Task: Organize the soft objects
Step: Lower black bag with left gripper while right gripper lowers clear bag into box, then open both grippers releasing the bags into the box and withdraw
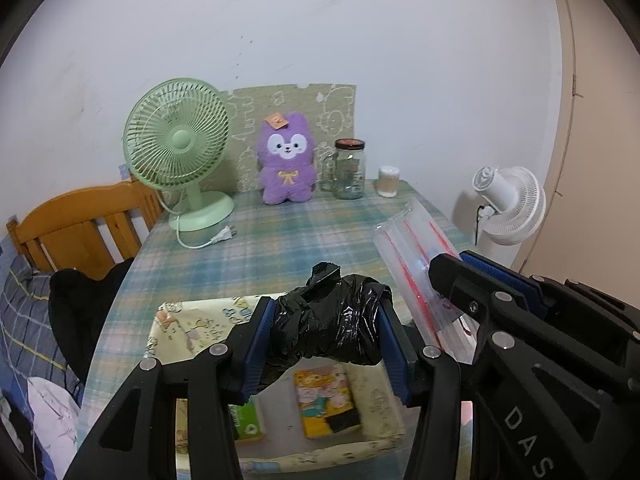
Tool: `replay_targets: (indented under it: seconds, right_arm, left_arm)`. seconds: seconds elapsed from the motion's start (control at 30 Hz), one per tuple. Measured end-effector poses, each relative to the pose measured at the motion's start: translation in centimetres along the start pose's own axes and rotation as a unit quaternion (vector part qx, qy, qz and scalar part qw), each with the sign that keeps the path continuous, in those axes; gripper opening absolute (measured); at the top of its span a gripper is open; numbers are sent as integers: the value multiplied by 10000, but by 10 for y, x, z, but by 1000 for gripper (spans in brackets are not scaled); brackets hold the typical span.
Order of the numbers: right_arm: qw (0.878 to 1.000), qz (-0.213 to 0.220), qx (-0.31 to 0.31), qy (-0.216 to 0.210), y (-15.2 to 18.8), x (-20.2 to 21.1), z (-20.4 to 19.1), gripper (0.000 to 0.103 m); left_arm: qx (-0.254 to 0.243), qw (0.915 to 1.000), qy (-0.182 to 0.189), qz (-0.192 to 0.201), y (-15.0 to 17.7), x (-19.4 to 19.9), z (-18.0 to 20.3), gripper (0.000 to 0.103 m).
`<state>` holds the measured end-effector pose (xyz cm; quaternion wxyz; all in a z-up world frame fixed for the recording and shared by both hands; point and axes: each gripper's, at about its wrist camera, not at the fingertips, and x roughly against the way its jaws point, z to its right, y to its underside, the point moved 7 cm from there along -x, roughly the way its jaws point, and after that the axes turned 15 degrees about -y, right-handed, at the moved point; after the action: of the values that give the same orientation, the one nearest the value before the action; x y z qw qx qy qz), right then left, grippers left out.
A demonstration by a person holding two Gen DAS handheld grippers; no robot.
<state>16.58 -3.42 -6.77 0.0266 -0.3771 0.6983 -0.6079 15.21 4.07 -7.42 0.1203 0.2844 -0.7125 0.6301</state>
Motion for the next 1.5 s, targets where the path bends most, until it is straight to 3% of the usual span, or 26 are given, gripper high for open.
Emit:
replay_targets:
  seconds: [0.67,0.97,1.33,1.43,1.5]
  right_arm:
    - [9966,-705,-99,-418,31,-74,-38,14]
    - [9940,-958,-219,-474,41,-93,-39,14]
    - [9897,-1270,-299,-586,53,-113,-42,14]
    - [9895,-1297,-250,-583,53,-115,-43,17]
    - [9905,-1252,-228,-512,52,-114,-42,31]
  left_arm:
    - [-159,9982,-285,-494,28,-56,-51,54]
    - [-378,9964,-263,-717,36,-77,-57,57]
    - [-456,9935,-222,-1016,49,-88,-63,75]
    - [-441,9936,-221,-1015,50,-86,-65,79]
    - [-392,9941,-193,-993,50,-83,-65,82]
